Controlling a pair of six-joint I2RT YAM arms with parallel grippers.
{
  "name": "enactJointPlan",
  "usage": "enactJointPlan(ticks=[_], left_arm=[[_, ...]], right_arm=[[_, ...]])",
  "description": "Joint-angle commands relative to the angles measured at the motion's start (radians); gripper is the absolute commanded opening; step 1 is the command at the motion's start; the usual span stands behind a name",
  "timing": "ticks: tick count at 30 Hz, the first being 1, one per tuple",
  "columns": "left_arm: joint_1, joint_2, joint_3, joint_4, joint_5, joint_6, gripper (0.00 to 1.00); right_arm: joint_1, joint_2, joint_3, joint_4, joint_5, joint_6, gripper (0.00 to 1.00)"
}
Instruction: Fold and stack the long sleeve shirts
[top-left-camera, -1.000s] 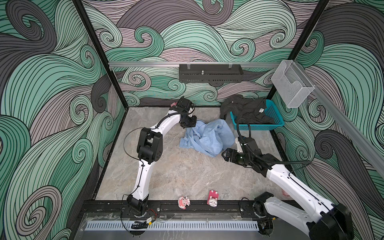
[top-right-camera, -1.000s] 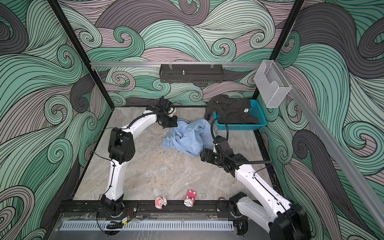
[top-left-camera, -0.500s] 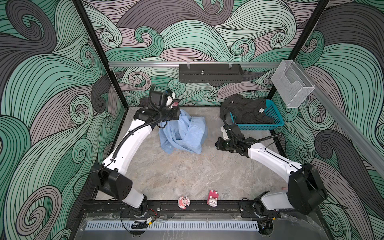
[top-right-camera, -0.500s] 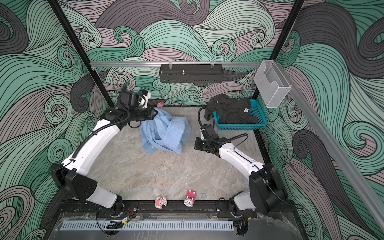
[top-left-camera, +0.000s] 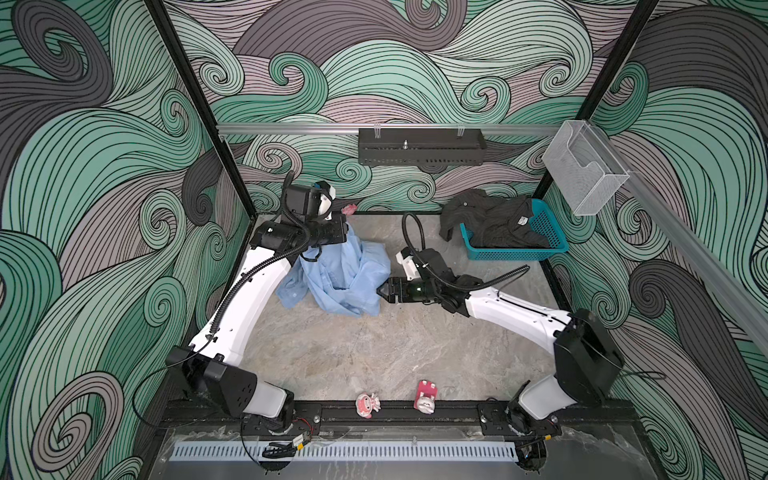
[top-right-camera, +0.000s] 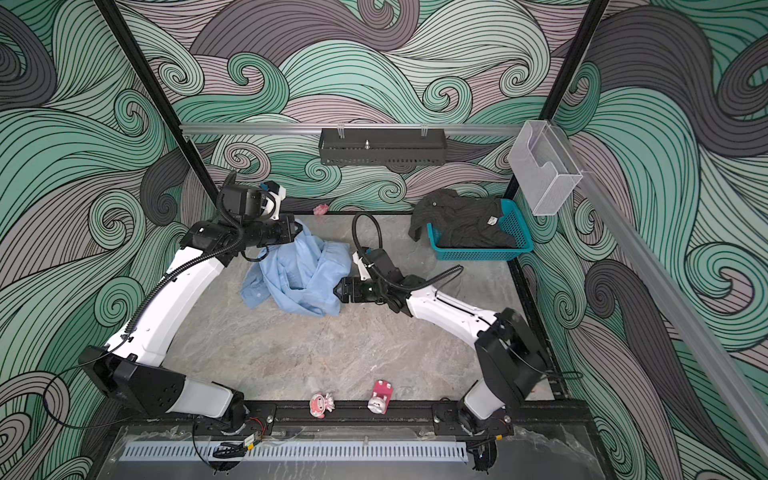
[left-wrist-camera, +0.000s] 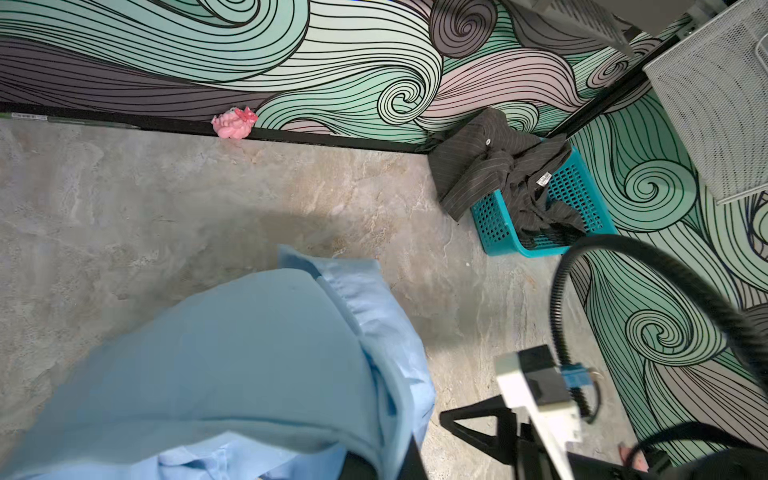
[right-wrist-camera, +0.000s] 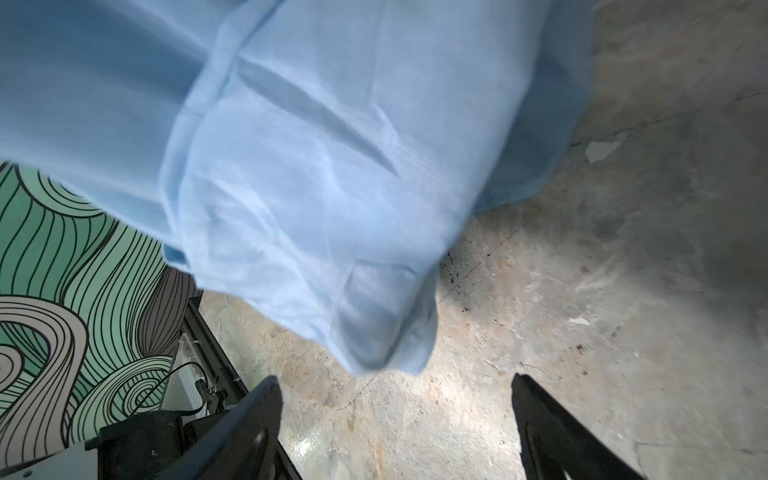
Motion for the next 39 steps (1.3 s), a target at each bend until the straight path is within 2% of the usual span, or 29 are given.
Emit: enactJointPlan(ticks=[1, 2, 3, 5, 6, 11, 14, 19, 22, 27, 32, 36, 39], left_arm=[[0.000, -0.016, 0.011, 0.008, 0.032, -0.017, 0.00], [0.001, -0.016, 0.011, 0.008, 0.034, -0.018, 0.00], [0.001, -0.016, 0.012, 0.005, 0.033, -0.016, 0.00], [0.006, -0.031, 0.024, -0.020, 0.003, -0.008, 0.00], [0.013, -0.053, 0.032, -0.040, -0.020, -0.002, 0.00], [0.123, -0.122, 0.027, -0.140, -0.167, 0.003, 0.00], [0.191, -0.171, 0.006, -0.203, -0.289, 0.008, 0.00], [0.237, -0.194, -0.021, -0.272, -0.379, 0.025, 0.00], [0.239, -0.167, -0.024, -0.303, -0.364, 0.030, 0.00], [0.239, -0.085, -0.040, -0.319, -0.247, 0.034, 0.00], [0.239, -0.046, -0.063, -0.308, -0.216, 0.029, 0.00], [0.239, -0.053, -0.093, -0.275, -0.219, 0.031, 0.00], [0.239, -0.030, -0.097, -0.275, -0.181, 0.031, 0.00]], right_arm=[[-0.002, 0.118, 0.080, 0.076, -0.037, 0.040, 0.78], [-0.001, 0.152, 0.108, 0.077, -0.058, 0.039, 0.67], [-0.004, 0.177, 0.131, 0.074, -0.067, 0.036, 0.51], [-0.012, 0.153, 0.133, 0.073, -0.037, 0.015, 0.04], [-0.017, 0.117, 0.130, 0.051, -0.001, -0.015, 0.00], [-0.056, -0.072, 0.244, -0.339, 0.248, -0.211, 0.00], [-0.072, -0.210, 0.262, -0.492, 0.389, -0.266, 0.00], [-0.084, -0.384, 0.250, -0.637, 0.429, -0.262, 0.00], [-0.082, -0.462, 0.250, -0.698, 0.431, -0.245, 0.00], [-0.085, -0.502, 0.253, -0.769, 0.453, -0.248, 0.00], [-0.122, -0.478, 0.217, -0.760, 0.460, -0.268, 0.00], [-0.177, -0.426, 0.221, -0.740, 0.413, -0.279, 0.00], [-0.201, -0.359, 0.234, -0.721, 0.394, -0.287, 0.00]])
